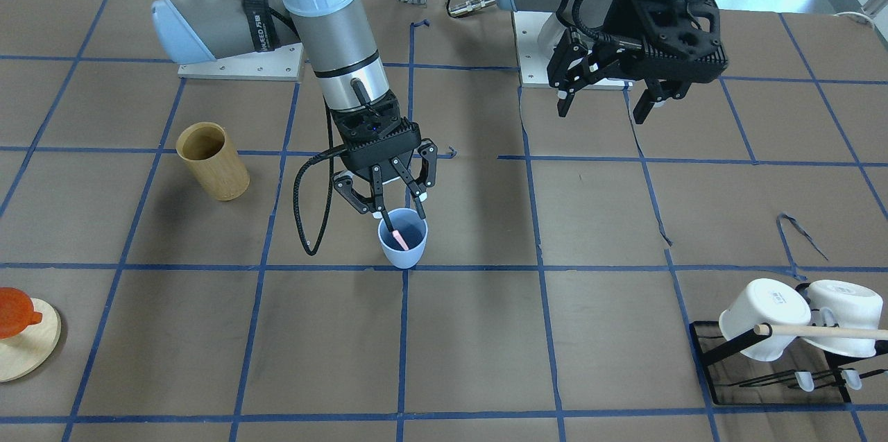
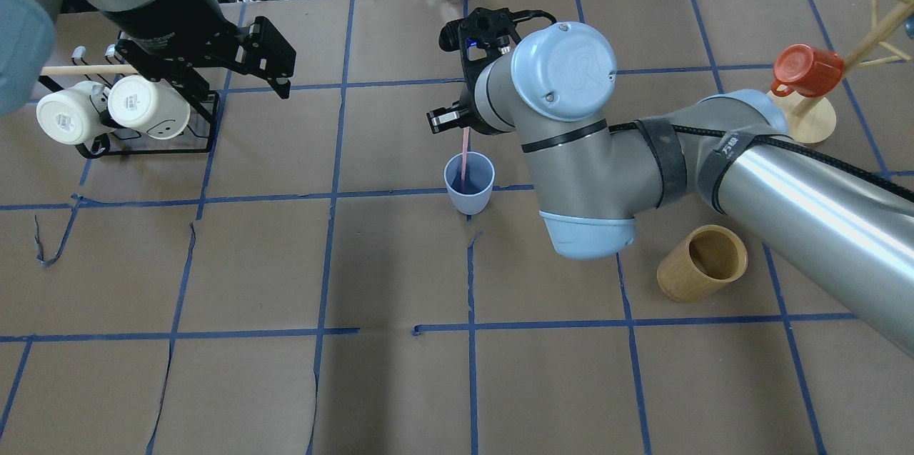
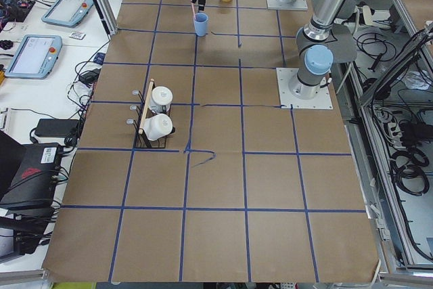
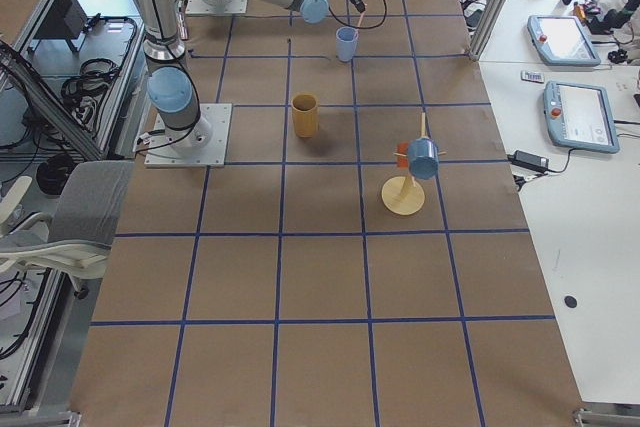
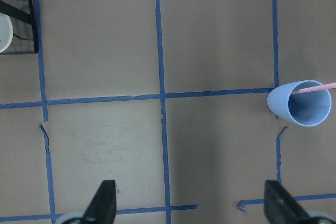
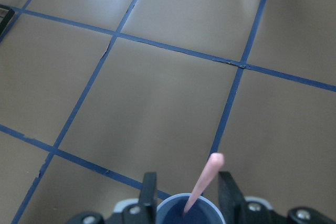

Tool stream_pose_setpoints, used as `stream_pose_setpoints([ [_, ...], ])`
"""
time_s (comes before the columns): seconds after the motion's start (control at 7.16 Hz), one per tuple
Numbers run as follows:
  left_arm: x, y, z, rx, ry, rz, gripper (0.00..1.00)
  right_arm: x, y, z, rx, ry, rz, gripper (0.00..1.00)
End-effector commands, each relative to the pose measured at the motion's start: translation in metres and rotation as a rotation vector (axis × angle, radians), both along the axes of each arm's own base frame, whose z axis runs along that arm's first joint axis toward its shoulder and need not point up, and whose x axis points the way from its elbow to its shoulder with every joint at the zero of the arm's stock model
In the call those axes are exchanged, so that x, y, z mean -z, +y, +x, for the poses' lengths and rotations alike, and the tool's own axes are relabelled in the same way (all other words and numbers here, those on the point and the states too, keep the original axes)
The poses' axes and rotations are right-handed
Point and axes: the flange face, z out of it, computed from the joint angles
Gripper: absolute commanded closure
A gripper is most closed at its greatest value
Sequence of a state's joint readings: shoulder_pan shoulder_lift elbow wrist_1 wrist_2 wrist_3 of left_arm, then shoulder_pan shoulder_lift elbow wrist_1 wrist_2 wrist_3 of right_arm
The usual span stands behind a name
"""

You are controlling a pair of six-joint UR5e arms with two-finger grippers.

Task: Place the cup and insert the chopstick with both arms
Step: 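Lower the pink chopstick into the blue cup with the right gripper, then open the right gripper and release the chopstick in the cup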

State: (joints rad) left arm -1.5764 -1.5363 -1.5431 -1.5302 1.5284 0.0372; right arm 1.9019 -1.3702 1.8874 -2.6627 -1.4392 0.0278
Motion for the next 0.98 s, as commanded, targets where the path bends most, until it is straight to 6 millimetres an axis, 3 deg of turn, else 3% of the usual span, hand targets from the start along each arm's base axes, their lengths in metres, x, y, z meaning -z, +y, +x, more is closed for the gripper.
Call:
stream_pose_setpoints([
  [0.0,-0.002,0.002,0.001,0.0,-0.001,0.0,0.0,-0.018,-0.007,-0.001,0.034,-0.025,-0.028,0.0],
  [0.28,-0.002,0.002,0.001,0.0,-0.001,0.001,0.0,-0.05,-0.023,-0.006,0.058,-0.013,0.004,0.0],
  [0.56,-0.002,0.003,0.001,0.0,-0.003,0.001,0.0,-0.099,-0.024,-0.031,0.128,0.126,0.143,0.0],
  [0.7,-0.002,0.003,0.001,0.0,-0.003,0.003,0.0,-0.115,-0.03,-0.042,0.141,0.156,0.206,0.0],
  [0.84,-0.003,0.004,0.001,0.0,-0.003,0.003,0.0,-0.117,-0.034,-0.06,0.165,0.175,0.28,0.0],
])
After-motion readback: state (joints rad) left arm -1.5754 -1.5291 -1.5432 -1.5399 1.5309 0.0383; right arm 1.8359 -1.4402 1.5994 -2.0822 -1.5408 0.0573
